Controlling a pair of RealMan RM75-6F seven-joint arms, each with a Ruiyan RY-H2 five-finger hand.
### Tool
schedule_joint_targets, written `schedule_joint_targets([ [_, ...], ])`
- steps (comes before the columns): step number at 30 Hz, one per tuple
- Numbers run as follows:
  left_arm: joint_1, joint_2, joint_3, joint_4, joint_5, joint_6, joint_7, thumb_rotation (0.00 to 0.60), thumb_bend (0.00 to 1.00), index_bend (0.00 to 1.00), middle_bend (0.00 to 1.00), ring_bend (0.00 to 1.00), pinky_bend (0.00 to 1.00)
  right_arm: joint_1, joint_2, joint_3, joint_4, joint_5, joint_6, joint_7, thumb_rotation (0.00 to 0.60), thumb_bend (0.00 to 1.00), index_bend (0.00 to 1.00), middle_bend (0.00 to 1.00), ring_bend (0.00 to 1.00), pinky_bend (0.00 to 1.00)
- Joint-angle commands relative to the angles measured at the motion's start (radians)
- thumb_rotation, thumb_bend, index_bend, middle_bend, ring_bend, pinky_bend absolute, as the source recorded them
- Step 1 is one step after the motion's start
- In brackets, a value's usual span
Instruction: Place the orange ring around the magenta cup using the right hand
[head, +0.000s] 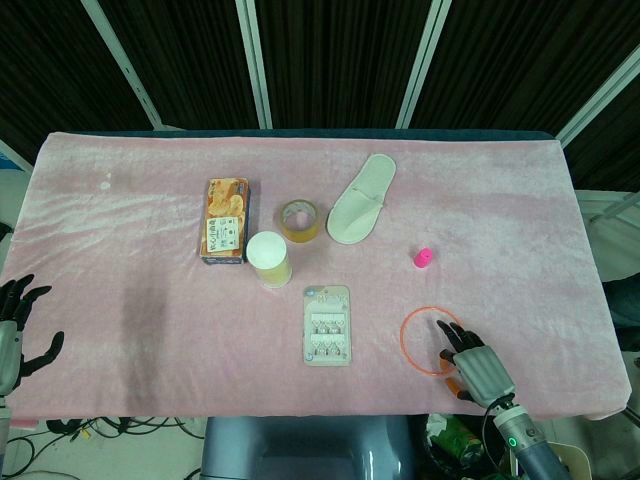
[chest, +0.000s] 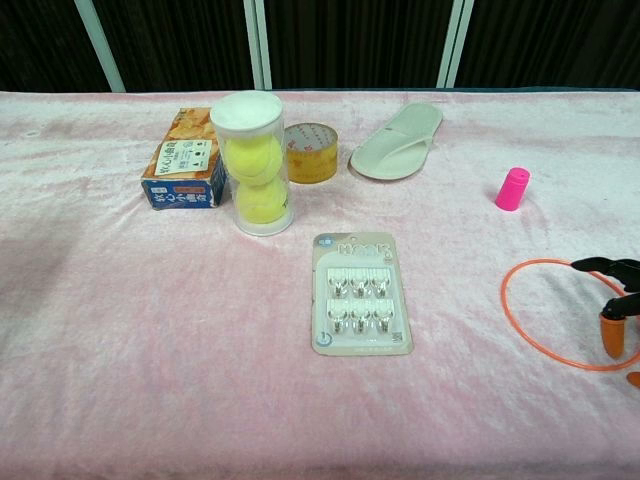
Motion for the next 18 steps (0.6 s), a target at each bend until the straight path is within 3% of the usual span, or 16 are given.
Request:
schedule_joint_targets([
  [1,0.0,0.0,0.0,0.0,0.0,0.0,0.0,0.6,0.34,0.19,0.07,0.0,0.0,0.0,0.0,0.0,-0.001,-0.001,0.001,0.001,0.6,0.26,0.55,0.0,0.0,0.16],
  [18,0.0,-0.001,-0.001,0.001,0.0,0.0,0.002,0.6,0.34,0.19,0.07,0.0,0.0,0.013,0.0,0.003,-0.005,0.006,-0.018,0.008,0.6,0.27,0.55,0.0,0.0,0.16],
])
